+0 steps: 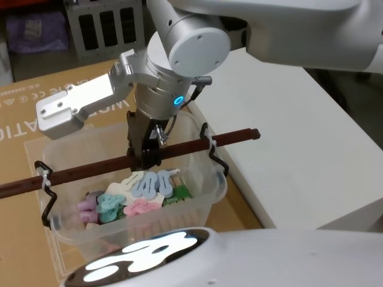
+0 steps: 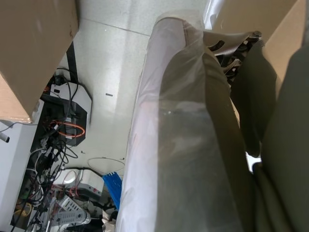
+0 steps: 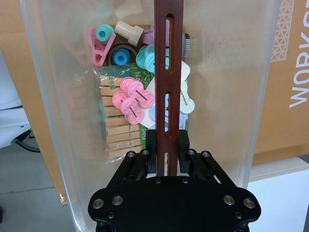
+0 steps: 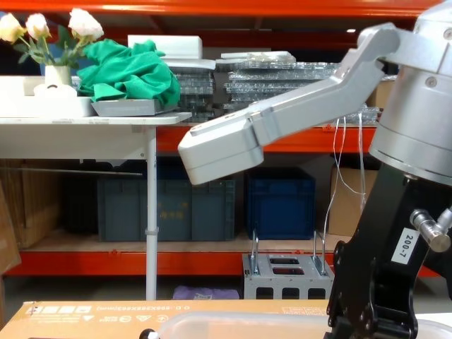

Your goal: Use one hand to grasp the basket and place it at the designated location.

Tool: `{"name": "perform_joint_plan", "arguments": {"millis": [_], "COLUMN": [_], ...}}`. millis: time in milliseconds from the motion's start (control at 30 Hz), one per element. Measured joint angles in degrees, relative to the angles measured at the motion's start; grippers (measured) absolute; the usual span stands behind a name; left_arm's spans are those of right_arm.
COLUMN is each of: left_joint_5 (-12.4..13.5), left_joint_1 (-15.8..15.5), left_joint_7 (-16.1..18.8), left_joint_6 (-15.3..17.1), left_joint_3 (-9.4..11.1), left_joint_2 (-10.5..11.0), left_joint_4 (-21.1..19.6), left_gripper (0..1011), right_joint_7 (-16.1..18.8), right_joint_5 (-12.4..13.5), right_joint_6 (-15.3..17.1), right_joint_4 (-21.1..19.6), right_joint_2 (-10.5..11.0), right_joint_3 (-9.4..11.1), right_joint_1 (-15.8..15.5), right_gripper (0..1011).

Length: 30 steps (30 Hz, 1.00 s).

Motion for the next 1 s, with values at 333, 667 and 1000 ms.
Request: {"name": "perform_joint_plan", "arguments": {"millis": [333,667,1000], "left_joint_5": [0.0,0.0,0.0], "left_joint_1": [0.0,0.0,0.0], "left_joint_7": [0.0,0.0,0.0], "left_joint_6": [0.0,0.0,0.0], "left_joint_3": [0.0,0.0,0.0], "left_joint_2": [0.0,0.0,0.0], "left_joint_4": [0.0,0.0,0.0], "left_gripper": [0,0,0], "right_joint_7": [0.0,0.0,0.5], "right_joint_5": [0.8,2.5,4.9], "right_joint_6": [0.1,0.0,-0.6], "right_joint_4": [-0.9,-1.9,-2.4], "right_joint_2": [0.9,2.5,4.5], "right_joint_3": [0.8,2.6,4.7], "right_joint_1": [0.3,1.0,2.1], "right_gripper": [242,242,242]}}
